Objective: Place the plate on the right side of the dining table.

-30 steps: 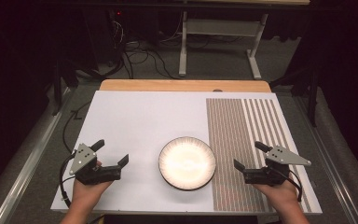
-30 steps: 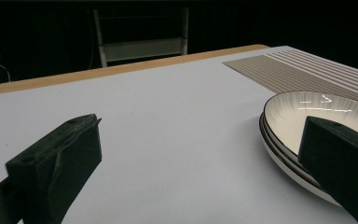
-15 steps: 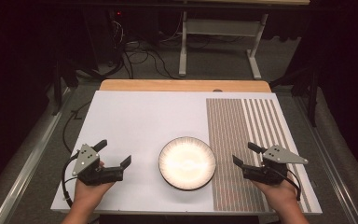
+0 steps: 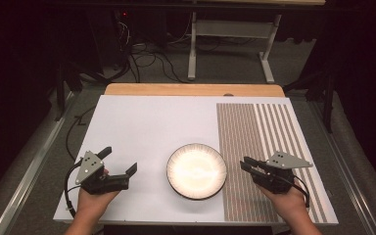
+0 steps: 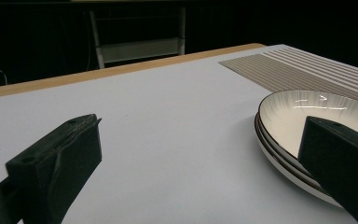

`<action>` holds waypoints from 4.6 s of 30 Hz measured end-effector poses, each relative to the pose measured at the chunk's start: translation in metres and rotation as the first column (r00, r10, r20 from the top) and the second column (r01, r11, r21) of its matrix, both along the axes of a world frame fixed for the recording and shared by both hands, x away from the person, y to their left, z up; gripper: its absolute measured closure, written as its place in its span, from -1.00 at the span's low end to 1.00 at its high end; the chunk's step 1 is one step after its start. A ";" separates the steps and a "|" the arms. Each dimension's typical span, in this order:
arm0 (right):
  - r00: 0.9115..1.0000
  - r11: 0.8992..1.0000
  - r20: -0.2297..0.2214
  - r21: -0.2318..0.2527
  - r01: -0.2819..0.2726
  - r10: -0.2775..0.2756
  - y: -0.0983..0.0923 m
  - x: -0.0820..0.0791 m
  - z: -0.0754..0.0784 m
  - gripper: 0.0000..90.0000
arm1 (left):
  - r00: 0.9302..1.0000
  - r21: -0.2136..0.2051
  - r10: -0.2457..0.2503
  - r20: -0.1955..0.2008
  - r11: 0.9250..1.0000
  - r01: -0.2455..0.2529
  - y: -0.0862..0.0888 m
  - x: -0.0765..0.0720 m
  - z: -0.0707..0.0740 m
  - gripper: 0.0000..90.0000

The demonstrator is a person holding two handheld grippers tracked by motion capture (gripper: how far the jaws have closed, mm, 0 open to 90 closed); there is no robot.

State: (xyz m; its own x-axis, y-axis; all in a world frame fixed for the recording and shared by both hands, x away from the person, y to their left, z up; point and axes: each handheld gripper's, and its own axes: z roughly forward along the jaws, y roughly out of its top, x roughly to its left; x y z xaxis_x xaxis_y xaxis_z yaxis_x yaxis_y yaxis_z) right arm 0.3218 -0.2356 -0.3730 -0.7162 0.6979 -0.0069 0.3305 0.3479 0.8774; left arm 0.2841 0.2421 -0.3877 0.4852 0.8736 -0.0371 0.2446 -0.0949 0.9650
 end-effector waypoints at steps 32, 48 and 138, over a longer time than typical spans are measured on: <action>0.986 0.976 -0.120 -0.173 -0.133 0.113 0.039 0.018 -0.019 1.00 | 1.000 -0.012 0.007 0.004 1.000 -0.007 0.002 -0.001 0.001 -1.00; 0.985 0.972 -0.123 -0.187 -0.143 0.121 0.041 0.020 -0.019 1.00 | 1.000 -0.004 0.000 0.002 1.000 0.000 0.000 0.000 0.001 -1.00; 0.962 0.950 -0.158 -0.186 -0.252 0.225 0.092 0.024 -0.031 1.00 | 0.999 -0.054 -0.038 -0.002 0.998 0.038 -0.007 -0.002 0.007 -0.99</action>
